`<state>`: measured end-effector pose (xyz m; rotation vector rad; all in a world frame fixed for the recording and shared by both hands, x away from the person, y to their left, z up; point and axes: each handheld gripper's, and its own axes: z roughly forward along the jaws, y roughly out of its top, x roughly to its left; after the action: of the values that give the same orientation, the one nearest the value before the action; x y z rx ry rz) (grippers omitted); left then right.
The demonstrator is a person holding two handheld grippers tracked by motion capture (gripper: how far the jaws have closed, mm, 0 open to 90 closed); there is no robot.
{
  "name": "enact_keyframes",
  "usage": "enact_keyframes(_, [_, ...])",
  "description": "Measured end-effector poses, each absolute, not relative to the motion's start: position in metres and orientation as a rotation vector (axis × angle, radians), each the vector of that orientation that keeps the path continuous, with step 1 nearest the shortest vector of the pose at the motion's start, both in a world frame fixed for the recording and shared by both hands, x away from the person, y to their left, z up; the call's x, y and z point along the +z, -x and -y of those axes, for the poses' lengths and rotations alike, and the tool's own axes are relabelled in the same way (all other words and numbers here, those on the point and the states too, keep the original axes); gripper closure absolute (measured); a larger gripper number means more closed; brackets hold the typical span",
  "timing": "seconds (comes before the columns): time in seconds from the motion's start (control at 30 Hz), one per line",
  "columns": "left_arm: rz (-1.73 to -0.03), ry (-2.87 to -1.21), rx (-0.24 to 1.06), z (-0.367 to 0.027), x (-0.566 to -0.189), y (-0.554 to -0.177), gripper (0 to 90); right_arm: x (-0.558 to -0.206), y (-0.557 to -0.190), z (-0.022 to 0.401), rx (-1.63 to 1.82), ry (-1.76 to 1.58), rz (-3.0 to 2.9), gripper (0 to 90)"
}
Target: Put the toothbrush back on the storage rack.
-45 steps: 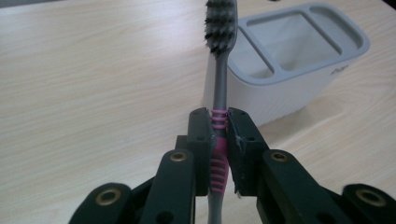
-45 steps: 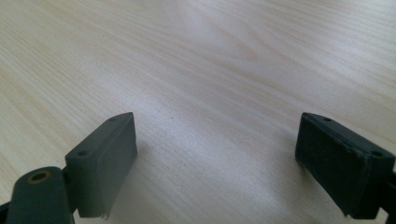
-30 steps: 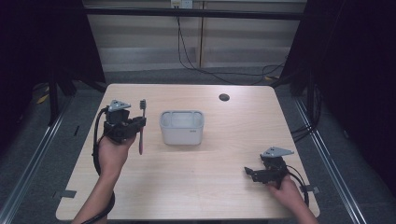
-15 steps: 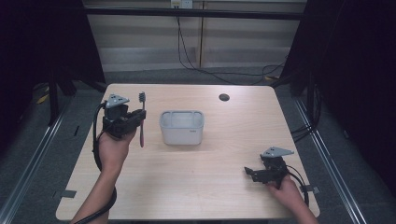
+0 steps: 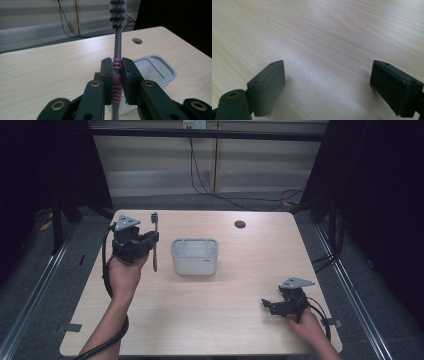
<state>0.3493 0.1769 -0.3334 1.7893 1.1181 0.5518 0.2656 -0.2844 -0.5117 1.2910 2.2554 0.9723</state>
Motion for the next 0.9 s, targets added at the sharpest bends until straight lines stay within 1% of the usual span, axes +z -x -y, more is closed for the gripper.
enact_keyframes(0.7, [-1.088,-1.754,0.583,-0.166,-0.324,-0.357,80.3,-0.512,-0.266,0.284,0.972,-1.291,-2.255,12.0])
enact_keyframes(0.9, [-1.083,-1.736,0.565,-0.163,-0.320,-0.360,80.4,-0.512,-0.266,0.284,0.972,-1.291,-2.255,12.0])
